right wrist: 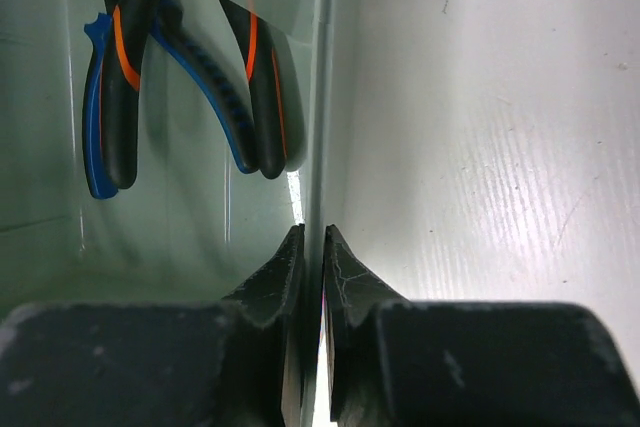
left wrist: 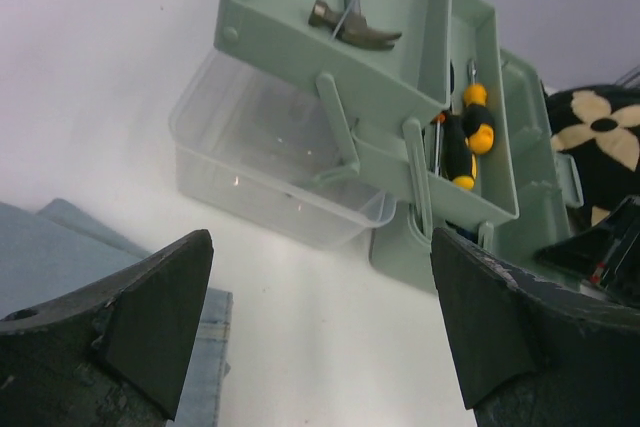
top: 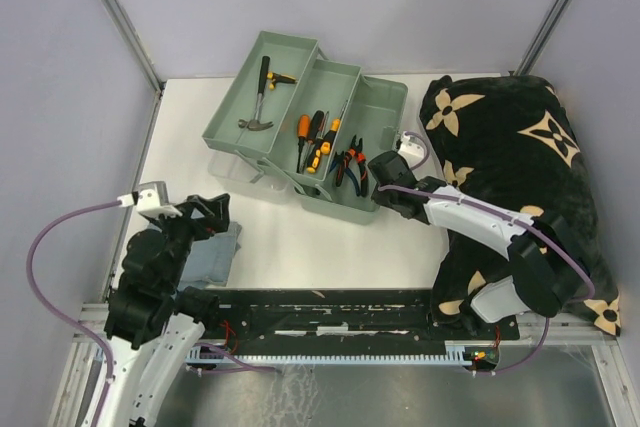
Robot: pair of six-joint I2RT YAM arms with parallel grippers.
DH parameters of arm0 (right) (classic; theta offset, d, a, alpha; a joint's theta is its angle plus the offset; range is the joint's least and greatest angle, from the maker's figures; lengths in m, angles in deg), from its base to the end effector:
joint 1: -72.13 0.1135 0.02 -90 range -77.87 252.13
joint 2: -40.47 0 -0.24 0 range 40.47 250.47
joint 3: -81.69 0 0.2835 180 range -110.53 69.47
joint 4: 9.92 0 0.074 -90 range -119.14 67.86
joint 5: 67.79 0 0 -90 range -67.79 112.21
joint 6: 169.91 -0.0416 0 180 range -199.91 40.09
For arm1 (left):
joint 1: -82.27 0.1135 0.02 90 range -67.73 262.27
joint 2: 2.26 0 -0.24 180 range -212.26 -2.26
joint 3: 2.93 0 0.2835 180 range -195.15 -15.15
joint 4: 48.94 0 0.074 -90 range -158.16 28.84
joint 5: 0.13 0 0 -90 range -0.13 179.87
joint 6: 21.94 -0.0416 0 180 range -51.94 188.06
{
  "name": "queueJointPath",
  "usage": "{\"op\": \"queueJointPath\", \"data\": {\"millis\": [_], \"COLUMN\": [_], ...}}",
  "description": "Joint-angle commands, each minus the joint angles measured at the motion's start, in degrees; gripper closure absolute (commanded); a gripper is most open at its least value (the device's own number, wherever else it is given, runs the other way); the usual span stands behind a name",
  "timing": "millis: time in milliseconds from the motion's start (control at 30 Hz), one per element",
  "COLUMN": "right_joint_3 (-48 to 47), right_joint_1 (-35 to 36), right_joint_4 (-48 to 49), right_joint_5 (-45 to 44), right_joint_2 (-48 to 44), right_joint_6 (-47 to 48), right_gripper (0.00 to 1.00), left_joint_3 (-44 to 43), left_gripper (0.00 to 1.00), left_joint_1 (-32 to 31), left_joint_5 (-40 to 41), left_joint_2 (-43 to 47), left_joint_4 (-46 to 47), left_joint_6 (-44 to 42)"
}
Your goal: Pack the tool kit
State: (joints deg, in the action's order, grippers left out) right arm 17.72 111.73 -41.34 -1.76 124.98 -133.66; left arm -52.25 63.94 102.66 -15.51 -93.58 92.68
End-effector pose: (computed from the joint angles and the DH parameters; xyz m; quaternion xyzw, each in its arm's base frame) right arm 0.2662 0.1983 0.1647 0.1811 0.9094 0.0972 0.3616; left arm 0.1252 -0.0318 0.3184 -0.1139 0.7481 -0.1588 0.6341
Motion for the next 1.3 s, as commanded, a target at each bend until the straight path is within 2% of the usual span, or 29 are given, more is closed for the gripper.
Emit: {"op": "queueJointPath", "data": {"millis": [0,100,267,500,667,767,967,1133,1267], "right_joint_3": [6.04,6.80,7.77,8.63,9.61,9.91,10.63,12.36,12.91], "right_joint_1": [0.24,0.16,0.21,-0.27,-0.73,-0.78,-0.96,-1.07,-1.15], "right_joint_4": [-6.03,-6.38,-5.24,-5.85,-3.39,-2.32,-1.63,-0.82,-0.96], "right_joint_5": [-4.47,-6.17,-6.33,-7.67,-5.14,-3.97,-2.24,-0.77,-0.14], "right_joint_2": [-0.74,-1.51,-2.48,-3.15,-3.48,-3.52,-5.27,-9.63,-12.18], "right_joint_6": [6.42,7.63,9.42,9.73,11.00,11.63,12.73,13.07,13.60], "right_gripper": [0.92,0.92,0.96,0.97,0.96,0.92,0.82,0.60,0.49], "left_joint_3": [-1.85,-5.48,-13.16,-20.13,-24.54,-26.18,-27.42,-25.59,-23.38], "left_gripper": [0.04,0.03,0.02,0.01,0.00,0.01,0.01,0.01,0.01], "left_joint_1": [0.31,0.31,0.31,0.31,0.95,3.97,10.28,14.82,20.68], "left_joint_5": [5.07,8.22,19.78,19.43,18.73,19.21,13.11,12.38,4.77], "left_joint_2": [1.06,-4.42,-15.00,-23.39,-31.16,-33.23,-33.54,-34.18,-33.76], "left_joint_4": [3.27,1.37,-1.87,0.08,0.28,1.81,2.00,1.26,2.56], "left_joint_6": [-0.28,-1.15,-3.79,-3.40,-1.66,-1.05,1.63,0.18,0.24]}}
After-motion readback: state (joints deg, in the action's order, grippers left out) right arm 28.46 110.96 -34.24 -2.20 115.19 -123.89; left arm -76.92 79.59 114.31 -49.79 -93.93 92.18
